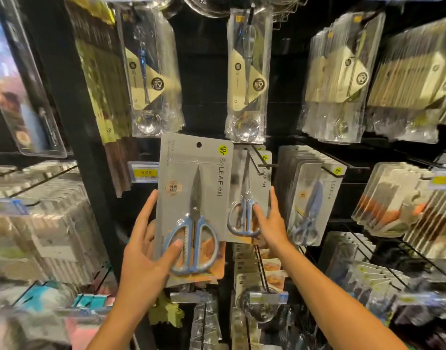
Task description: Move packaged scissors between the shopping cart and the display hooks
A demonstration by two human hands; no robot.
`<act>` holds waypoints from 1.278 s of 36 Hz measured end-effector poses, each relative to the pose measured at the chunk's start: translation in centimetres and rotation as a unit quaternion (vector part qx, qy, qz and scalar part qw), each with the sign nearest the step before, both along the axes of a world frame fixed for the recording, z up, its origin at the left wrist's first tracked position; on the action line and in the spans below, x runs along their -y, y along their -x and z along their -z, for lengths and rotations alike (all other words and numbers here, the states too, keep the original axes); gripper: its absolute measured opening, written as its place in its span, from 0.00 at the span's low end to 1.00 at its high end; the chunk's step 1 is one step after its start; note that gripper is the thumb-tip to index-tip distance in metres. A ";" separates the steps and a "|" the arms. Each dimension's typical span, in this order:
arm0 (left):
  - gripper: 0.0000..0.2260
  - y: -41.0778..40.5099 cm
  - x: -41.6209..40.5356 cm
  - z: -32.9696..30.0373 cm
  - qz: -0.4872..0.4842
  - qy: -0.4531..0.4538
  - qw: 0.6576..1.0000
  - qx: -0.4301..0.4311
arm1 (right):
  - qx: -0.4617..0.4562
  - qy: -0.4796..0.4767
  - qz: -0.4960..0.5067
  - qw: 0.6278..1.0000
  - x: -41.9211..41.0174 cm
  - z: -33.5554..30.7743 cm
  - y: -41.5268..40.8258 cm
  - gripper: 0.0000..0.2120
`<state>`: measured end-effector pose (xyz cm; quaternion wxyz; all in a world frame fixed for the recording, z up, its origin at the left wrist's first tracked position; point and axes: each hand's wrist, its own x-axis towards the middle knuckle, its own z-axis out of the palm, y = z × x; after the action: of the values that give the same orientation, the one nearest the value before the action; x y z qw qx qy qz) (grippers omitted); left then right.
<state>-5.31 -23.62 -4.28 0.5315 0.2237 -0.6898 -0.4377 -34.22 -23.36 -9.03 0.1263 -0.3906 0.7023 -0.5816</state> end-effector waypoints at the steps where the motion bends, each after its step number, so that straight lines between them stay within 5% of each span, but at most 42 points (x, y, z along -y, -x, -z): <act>1: 0.39 0.0 0.0 0.0 0.000 0.000 1.000 -0.001 | 0.001 -0.006 0.004 1.000 0.2 0.0 0.2 0.33; 10: 0.39 0.1 -0.1 0.5 0.005 -0.002 1.000 -0.008 | 0.044 0.006 -0.019 0.999 -1.1 1.5 0.4 0.38; 14: 0.39 0.3 0.0 0.7 0.012 0.003 1.000 -0.012 | 0.014 0.042 -0.026 0.999 -3.5 2.0 -1.6 0.30; 18: 0.39 0.8 0.1 1.3 0.020 0.007 1.000 -0.022 | 0.005 0.072 -0.097 0.993 -5.9 0.4 -4.2 0.23; 23: 0.40 1.9 -0.3 2.3 0.048 -0.016 0.998 -0.031 | 0.013 0.104 -0.197 0.975 -8.5 -2.6 -6.6 0.27; 46: 0.42 6.4 -0.1 4.8 0.191 -0.083 0.973 0.100 | 0.024 0.098 -0.103 0.990 -13.6 -0.1 -3.6 0.30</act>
<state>-11.73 -23.52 -9.05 0.3461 0.1739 -0.7304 -0.5626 -30.57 -9.78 -8.96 0.1635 -0.4575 0.5948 -0.6404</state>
